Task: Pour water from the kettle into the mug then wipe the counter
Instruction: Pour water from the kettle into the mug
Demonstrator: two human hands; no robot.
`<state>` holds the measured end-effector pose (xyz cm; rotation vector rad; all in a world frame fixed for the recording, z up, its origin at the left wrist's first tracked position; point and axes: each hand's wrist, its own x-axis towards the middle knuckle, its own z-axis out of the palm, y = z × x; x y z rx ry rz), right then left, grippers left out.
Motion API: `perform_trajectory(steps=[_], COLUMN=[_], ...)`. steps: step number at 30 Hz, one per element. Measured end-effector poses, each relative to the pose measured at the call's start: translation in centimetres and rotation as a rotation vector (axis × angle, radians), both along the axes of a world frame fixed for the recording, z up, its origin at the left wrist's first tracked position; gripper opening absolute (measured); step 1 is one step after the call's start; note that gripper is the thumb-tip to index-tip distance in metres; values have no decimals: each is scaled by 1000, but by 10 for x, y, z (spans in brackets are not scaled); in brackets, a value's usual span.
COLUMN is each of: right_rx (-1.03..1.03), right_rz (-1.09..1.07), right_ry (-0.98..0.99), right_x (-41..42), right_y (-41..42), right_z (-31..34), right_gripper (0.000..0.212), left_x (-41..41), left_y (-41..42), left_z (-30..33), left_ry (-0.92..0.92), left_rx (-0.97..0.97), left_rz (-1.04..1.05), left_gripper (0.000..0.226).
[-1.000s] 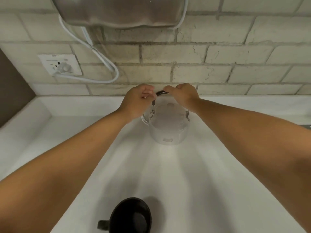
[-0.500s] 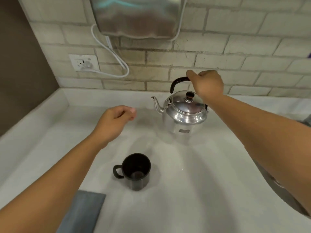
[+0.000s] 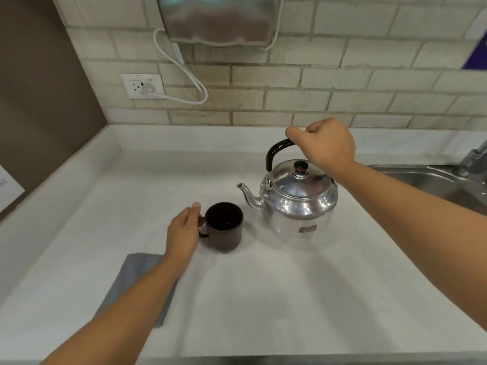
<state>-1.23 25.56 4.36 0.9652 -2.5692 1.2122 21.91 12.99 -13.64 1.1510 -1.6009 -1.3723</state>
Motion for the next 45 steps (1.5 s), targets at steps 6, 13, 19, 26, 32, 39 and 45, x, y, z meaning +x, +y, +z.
perform_trajectory(steps=[6, 13, 19, 26, 32, 39, 45], right_rx=[63, 175, 228, 271, 316, 365, 383], right_rz=[57, 90, 107, 131, 181, 213, 224], right_ry=[94, 231, 326, 417, 501, 577, 627], right_x=[16, 26, 33, 38, 42, 47, 50], right_y=[2, -6, -11, -18, -22, -28, -32], right_z=[-4, -7, -7, -3, 3, 9, 14], right_gripper=[42, 44, 45, 42, 43, 44, 45], left_x=[-3, -2, -2, -4, -6, -8, -8], left_y=[6, -2, -8, -13, -14, -13, -13], left_z=[-5, -3, -7, -11, -12, -12, -15], left_ry=[31, 31, 31, 48, 51, 63, 70], left_rx=[58, 58, 44, 46, 29, 16, 21], left_rz=[-36, -154, -196, -210, -202, -196, -191], left_gripper=[43, 32, 29, 34, 35, 34, 38])
